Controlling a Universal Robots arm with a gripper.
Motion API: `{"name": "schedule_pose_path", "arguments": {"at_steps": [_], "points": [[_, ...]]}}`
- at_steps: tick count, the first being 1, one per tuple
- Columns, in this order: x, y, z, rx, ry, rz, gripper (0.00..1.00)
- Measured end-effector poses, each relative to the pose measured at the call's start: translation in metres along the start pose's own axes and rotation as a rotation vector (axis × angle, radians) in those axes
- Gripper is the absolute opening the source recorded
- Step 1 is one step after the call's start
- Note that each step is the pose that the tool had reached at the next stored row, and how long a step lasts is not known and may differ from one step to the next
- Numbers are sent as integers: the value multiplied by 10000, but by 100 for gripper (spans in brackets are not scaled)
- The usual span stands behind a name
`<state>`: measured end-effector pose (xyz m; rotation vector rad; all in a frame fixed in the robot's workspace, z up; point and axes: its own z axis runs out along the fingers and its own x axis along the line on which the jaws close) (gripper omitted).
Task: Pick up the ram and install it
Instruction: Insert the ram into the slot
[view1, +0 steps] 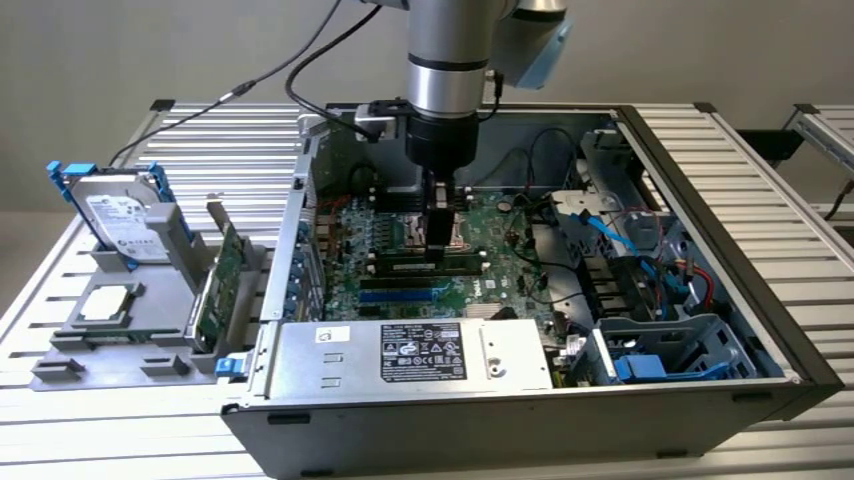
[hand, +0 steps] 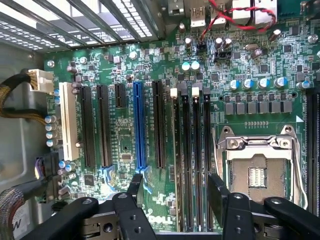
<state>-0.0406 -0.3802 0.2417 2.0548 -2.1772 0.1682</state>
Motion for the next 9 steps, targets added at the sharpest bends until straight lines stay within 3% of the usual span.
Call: {"name": "schedule_pose_path", "arguments": {"at_steps": [7, 9], "points": [[21, 2, -115, -11, 0, -3, 61], [21, 2, -115, -10, -2, -2, 48]]}}
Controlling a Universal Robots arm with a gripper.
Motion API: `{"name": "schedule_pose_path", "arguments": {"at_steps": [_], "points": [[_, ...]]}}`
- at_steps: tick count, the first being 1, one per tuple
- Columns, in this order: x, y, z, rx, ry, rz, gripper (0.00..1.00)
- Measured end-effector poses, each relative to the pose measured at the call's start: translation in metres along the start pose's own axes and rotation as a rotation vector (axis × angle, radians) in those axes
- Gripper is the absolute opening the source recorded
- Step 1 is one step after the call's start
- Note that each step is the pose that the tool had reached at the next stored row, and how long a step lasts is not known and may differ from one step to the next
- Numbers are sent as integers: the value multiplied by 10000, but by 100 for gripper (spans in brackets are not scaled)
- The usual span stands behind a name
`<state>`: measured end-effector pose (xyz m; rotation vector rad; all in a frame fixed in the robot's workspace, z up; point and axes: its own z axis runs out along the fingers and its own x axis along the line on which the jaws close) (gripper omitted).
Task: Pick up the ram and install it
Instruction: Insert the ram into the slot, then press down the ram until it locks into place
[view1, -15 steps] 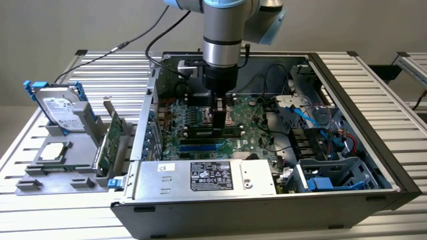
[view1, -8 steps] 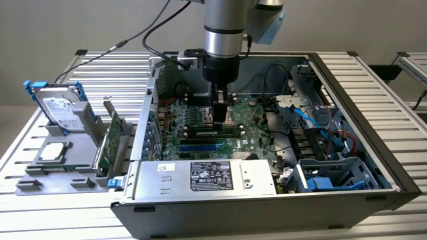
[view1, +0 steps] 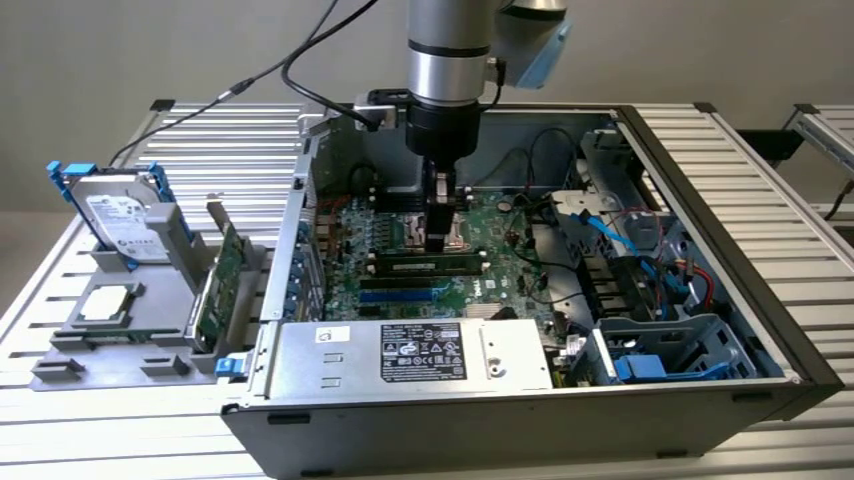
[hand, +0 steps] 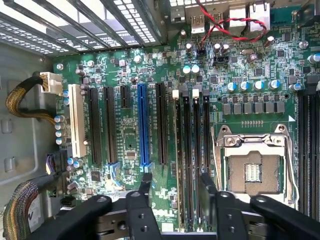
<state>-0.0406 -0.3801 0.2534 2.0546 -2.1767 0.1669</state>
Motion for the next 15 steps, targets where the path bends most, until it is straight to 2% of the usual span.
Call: {"name": "schedule_pose_path", "arguments": {"at_steps": [1, 2, 5, 7, 8, 9, 15], "points": [[0, 0, -1, -1, 1, 0, 48], [1, 0, -2, -2, 3, -1, 36], [1, 0, -2, -2, 4, -1, 31], [1, 0, -1, -2, 3, -1, 18], [1, 0, -2, -2, 3, 0, 18], [1, 0, -2, -2, 3, 0, 13], [1, 0, -2, -2, 4, 0, 11]]}}
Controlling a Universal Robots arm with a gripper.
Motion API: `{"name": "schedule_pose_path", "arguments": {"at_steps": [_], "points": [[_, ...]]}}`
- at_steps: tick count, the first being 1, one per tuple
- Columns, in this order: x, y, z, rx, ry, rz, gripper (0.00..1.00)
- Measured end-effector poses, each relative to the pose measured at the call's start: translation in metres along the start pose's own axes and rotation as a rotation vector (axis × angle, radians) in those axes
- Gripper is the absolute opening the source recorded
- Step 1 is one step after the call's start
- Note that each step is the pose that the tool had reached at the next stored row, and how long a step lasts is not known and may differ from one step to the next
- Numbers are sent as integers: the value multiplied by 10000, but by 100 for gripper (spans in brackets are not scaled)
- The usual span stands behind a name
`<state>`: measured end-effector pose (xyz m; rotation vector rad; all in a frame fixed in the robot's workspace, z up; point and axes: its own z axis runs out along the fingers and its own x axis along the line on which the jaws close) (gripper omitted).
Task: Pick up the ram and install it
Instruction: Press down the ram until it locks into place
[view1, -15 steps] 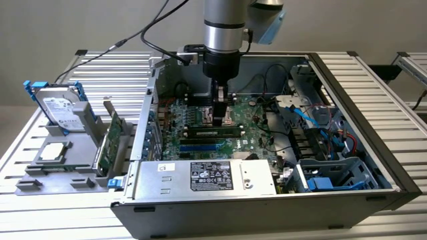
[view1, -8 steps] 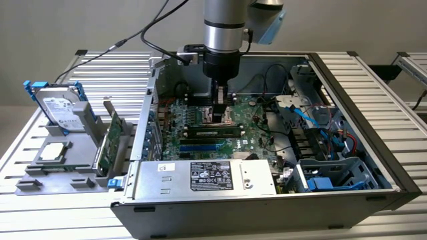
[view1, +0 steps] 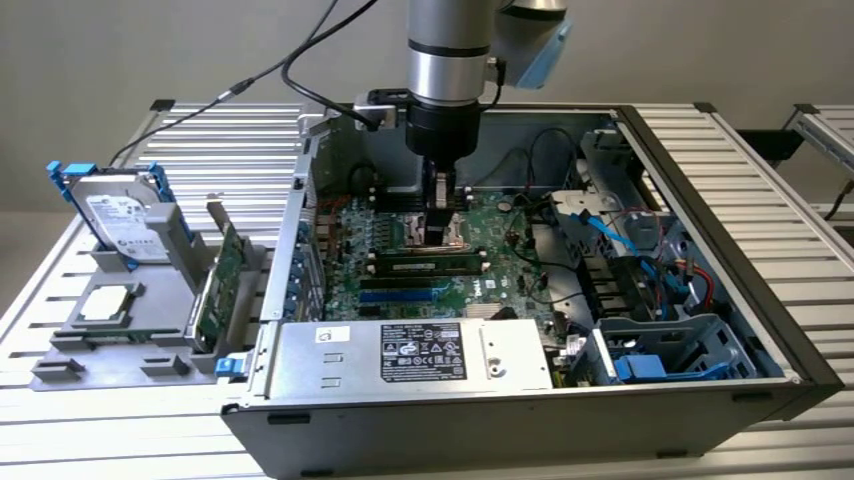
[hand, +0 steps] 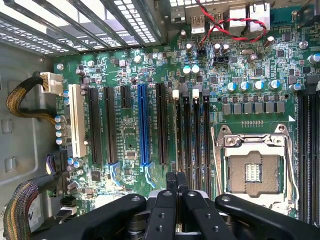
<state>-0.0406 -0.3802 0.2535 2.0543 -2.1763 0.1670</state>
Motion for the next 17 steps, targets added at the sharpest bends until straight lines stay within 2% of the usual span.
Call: {"name": "schedule_pose_path", "arguments": {"at_steps": [11, 17], "points": [[0, -1, 3, 0, 0, 0, 11], [-19, -4, 104, 0, -6, 0, 11]]}}
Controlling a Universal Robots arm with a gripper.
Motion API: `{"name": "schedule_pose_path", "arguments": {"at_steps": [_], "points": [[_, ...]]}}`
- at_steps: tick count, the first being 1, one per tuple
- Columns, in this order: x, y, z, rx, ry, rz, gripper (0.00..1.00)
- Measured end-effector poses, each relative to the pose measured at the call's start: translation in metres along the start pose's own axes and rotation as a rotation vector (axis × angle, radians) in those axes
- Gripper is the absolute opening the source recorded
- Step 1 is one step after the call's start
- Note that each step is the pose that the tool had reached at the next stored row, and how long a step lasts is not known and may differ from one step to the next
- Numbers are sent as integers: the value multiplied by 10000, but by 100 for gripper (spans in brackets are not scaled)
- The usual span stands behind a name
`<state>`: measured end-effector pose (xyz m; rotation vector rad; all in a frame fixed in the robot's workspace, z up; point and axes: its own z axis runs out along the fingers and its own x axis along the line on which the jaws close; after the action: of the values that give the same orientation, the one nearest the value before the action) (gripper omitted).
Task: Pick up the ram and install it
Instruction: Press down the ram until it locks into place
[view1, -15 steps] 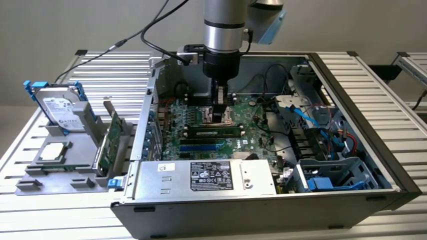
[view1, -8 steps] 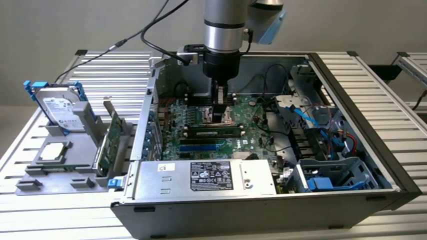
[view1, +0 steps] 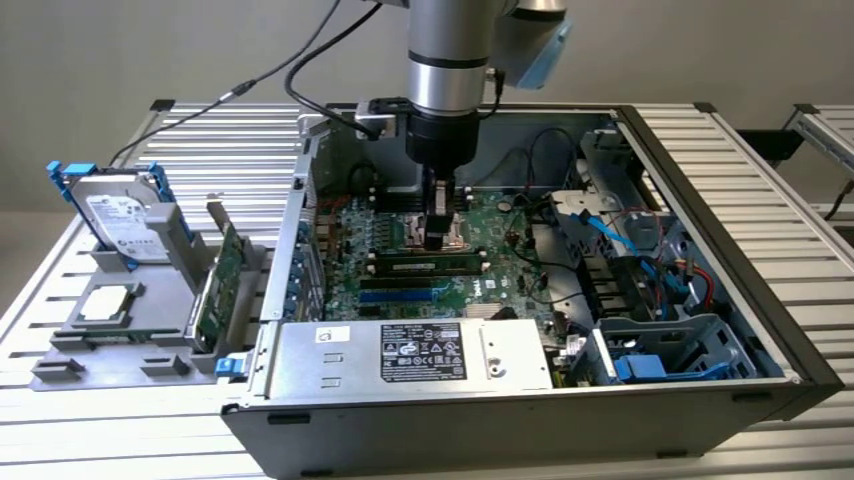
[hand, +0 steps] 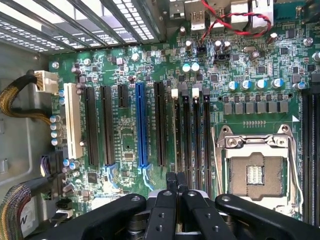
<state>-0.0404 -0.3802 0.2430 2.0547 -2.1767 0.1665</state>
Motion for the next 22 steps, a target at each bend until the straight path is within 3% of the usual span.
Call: {"name": "schedule_pose_path", "arguments": {"at_steps": [5, 22], "points": [[-15, -2, 83, 1, -2, 0, 11], [-30, -5, 161, -9, 1, -2, 11]]}}
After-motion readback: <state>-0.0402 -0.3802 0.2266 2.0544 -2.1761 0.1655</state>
